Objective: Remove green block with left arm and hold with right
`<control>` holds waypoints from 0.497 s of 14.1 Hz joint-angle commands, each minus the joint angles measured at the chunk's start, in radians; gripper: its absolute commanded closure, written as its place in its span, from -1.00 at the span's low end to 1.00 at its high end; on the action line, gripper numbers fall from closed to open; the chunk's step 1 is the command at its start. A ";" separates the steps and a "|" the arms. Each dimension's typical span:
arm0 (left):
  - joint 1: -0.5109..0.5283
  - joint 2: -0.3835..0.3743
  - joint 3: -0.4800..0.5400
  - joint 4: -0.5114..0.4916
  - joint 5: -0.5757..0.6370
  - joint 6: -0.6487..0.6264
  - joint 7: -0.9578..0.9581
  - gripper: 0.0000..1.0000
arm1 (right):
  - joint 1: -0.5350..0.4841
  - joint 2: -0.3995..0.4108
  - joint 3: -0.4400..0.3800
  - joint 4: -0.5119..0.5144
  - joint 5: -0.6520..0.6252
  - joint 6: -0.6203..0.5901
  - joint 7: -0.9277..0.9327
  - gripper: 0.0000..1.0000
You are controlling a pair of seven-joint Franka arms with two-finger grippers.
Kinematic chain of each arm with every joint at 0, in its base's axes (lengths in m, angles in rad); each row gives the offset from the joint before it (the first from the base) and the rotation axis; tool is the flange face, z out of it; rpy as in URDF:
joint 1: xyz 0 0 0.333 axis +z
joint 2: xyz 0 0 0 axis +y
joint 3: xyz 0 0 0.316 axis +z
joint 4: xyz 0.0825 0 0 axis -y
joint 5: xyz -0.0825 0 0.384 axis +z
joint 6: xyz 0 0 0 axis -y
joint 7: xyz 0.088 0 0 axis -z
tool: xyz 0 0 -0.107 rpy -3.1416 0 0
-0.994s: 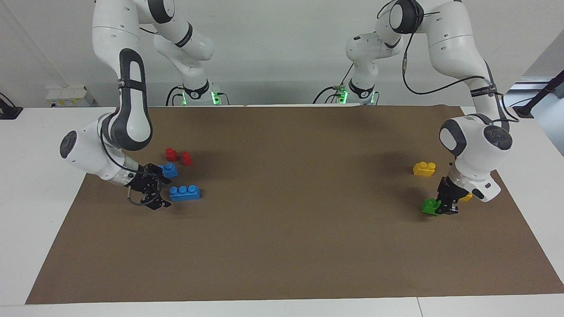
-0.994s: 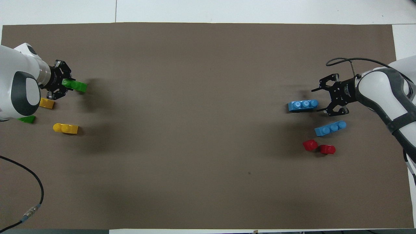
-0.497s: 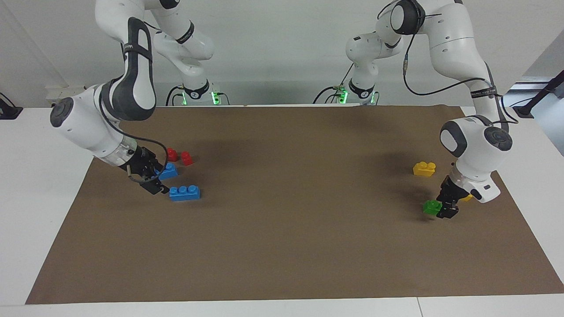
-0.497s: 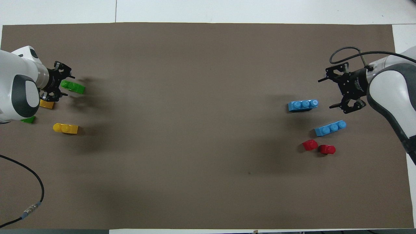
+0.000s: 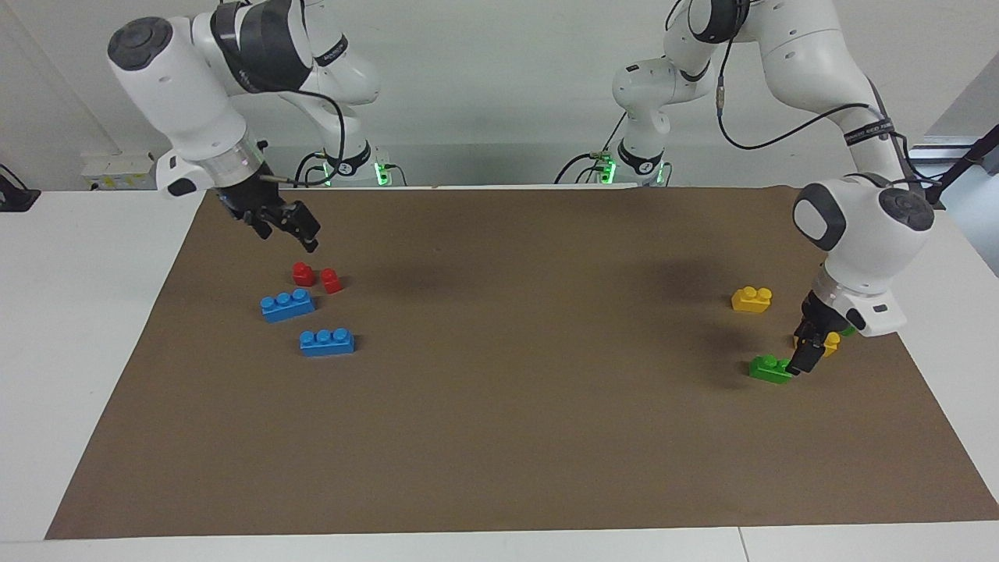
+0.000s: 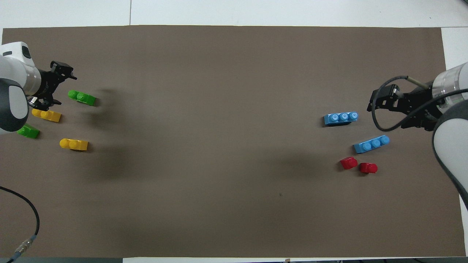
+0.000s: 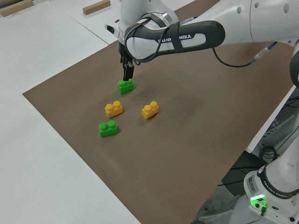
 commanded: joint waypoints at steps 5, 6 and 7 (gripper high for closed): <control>-0.034 -0.183 -0.001 -0.008 -0.005 -0.232 0.385 -1.00 | -0.023 0.009 0.001 0.029 -0.107 -0.023 -0.258 -1.00; -0.035 -0.215 -0.002 -0.008 -0.005 -0.264 0.424 -1.00 | -0.024 0.020 0.001 0.042 -0.119 -0.026 -0.265 -1.00; -0.035 -0.249 -0.004 -0.006 -0.006 -0.301 0.456 -1.00 | -0.027 0.023 0.000 0.046 -0.119 -0.031 -0.265 -1.00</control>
